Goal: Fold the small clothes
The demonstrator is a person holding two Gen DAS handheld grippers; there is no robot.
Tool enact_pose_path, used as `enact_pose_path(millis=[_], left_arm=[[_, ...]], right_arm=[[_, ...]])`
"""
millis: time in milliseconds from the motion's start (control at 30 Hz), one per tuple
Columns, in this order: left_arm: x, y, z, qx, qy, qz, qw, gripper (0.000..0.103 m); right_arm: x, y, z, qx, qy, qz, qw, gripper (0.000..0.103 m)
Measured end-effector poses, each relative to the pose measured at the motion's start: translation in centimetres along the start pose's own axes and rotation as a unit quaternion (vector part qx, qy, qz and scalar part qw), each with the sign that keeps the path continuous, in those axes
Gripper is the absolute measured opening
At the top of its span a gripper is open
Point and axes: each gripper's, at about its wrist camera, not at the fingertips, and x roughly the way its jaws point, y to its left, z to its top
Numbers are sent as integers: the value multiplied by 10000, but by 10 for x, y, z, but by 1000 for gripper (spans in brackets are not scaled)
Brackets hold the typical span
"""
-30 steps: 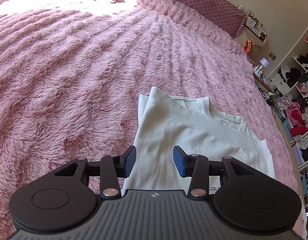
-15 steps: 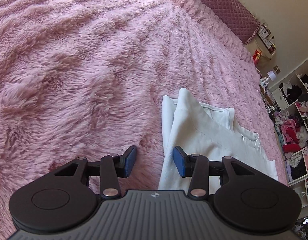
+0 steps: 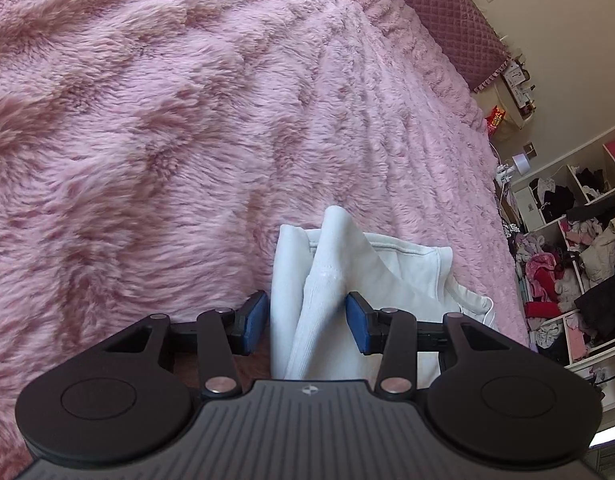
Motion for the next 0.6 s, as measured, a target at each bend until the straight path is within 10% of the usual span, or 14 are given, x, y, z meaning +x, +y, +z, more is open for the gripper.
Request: enact_pose_path(millis=[333,367,433,600], left_arm=[[19,-2,10,-100,-8,-91,9999,51],[18,-4,10,-10,-10,-142,9999,43],[14,-8,9,197,-88,-133,9997,26],[1,-27,5,607,-304,-70,9977,18]], right_arm=[[12,4,4,-70,-132,-239,9996,61],[11,5,4,-42,-153,-234,9996,54],[10,3,5,127,-109,-56,9998,0],[5,-14,8,741,-171,44,9971,0]])
